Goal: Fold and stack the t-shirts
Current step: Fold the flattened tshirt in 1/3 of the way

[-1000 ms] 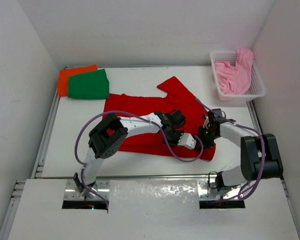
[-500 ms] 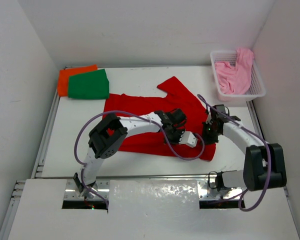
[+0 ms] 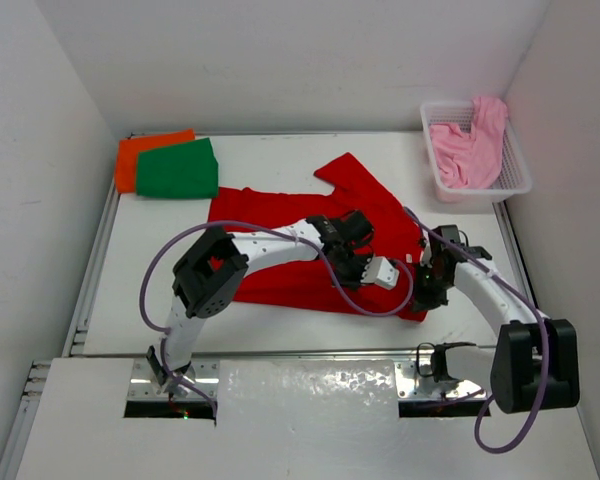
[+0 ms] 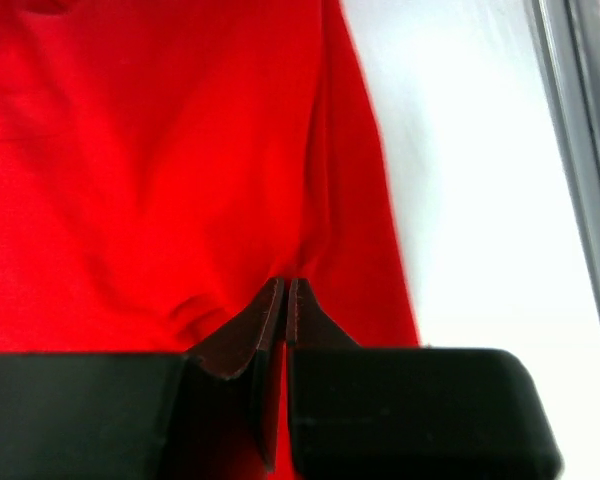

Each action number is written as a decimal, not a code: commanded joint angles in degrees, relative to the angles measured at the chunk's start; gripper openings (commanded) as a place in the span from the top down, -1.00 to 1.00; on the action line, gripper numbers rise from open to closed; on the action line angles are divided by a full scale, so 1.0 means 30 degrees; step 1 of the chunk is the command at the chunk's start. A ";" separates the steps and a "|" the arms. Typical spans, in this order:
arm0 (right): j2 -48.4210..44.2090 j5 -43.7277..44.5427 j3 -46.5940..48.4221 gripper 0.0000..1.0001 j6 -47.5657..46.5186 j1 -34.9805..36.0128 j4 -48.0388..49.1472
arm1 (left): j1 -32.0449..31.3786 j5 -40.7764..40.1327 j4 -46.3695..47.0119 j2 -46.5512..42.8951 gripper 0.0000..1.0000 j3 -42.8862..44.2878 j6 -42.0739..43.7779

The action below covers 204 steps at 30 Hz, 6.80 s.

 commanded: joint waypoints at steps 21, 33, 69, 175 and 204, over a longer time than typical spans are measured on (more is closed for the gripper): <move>-0.0294 0.1001 0.3342 0.26 0.0044 -0.0350 -0.0402 | 0.0808 -0.0690 -0.2880 -0.2288 -0.99 0.2354 -0.1791; -0.1229 -0.0612 -0.0957 -0.29 0.1274 -0.2957 0.0768 | 1.1899 -0.7250 -0.2151 -1.1339 0.22 -0.8026 -0.2123; -0.1291 -0.1166 -0.4886 0.14 0.3297 -0.3338 0.4429 | 1.7748 -0.4794 0.3040 -0.8589 1.00 -1.3054 -0.4467; -0.1436 -0.0376 -0.4419 1.00 0.2798 -0.3778 0.4636 | 1.4174 -0.9188 0.2862 -1.5035 -0.02 -1.9294 0.0926; -0.5682 0.0680 -0.4535 1.00 0.4292 -0.4071 0.1999 | 1.3383 -0.7933 -0.1468 -1.9694 1.00 -2.0351 -0.1069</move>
